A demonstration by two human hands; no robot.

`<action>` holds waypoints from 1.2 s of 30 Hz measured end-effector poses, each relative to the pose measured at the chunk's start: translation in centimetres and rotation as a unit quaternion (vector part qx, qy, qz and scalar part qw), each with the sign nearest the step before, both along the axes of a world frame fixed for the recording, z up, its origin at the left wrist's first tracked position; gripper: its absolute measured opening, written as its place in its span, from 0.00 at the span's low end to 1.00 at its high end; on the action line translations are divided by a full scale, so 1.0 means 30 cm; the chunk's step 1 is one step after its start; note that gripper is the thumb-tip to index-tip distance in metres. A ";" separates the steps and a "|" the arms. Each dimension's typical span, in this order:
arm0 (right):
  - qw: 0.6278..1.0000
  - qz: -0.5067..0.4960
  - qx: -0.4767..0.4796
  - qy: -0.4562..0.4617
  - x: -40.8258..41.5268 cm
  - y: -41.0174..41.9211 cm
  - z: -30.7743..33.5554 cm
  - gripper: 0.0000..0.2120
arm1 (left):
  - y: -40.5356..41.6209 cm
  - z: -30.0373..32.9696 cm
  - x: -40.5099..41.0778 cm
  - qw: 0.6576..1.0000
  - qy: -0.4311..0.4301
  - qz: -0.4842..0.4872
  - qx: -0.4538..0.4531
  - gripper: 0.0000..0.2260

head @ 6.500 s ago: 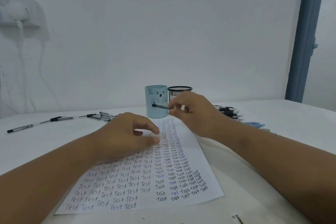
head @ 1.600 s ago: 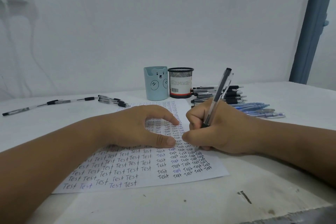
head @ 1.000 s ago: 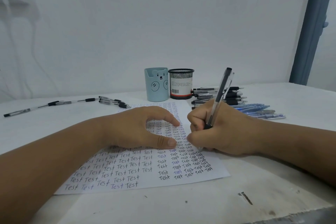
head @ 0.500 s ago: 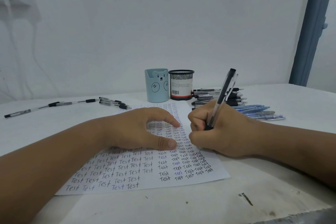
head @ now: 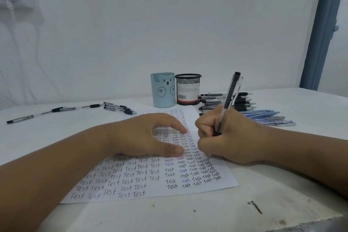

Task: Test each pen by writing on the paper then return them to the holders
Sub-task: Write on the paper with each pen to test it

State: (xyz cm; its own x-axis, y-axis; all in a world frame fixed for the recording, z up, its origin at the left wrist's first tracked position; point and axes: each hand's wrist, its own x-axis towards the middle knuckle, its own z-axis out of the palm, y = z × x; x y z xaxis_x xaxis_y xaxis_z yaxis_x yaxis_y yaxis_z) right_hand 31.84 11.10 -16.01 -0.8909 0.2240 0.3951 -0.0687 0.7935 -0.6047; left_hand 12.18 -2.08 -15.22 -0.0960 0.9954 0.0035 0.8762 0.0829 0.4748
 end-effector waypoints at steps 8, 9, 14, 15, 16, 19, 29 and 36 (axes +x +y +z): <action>0.960 0.003 -0.266 0.086 -0.046 0.021 0.074 0.23 | -0.004 0.001 -0.007 1.000 -0.012 0.002 0.004 0.28; 0.961 -0.006 -0.258 0.096 -0.064 0.023 0.095 0.23 | -0.004 0.001 -0.007 1.000 -0.016 0.000 0.006 0.28; 0.976 -0.062 -0.179 0.106 -0.172 0.045 0.166 0.16 | -0.001 -0.007 -0.021 0.995 -0.064 0.043 0.063 0.27; 0.979 -0.066 -0.159 0.107 -0.195 0.051 0.167 0.14 | 0.000 -0.009 -0.029 0.990 -0.084 0.066 0.092 0.26; 0.983 -0.074 -0.132 0.108 -0.219 0.057 0.163 0.13 | -0.002 -0.007 -0.039 0.983 -0.100 0.093 0.122 0.23; 0.987 -0.119 -0.043 0.102 -0.255 0.087 0.091 0.12 | -0.008 -0.007 -0.064 0.968 -0.104 0.157 0.166 0.13; 0.989 -0.096 0.079 0.079 -0.206 0.108 0.027 0.06 | 0.000 -0.012 -0.078 0.985 0.019 0.137 0.101 0.11; 0.971 -0.169 0.169 0.021 -0.195 0.169 0.079 0.13 | 0.002 -0.024 -0.069 0.987 0.031 0.127 0.094 0.11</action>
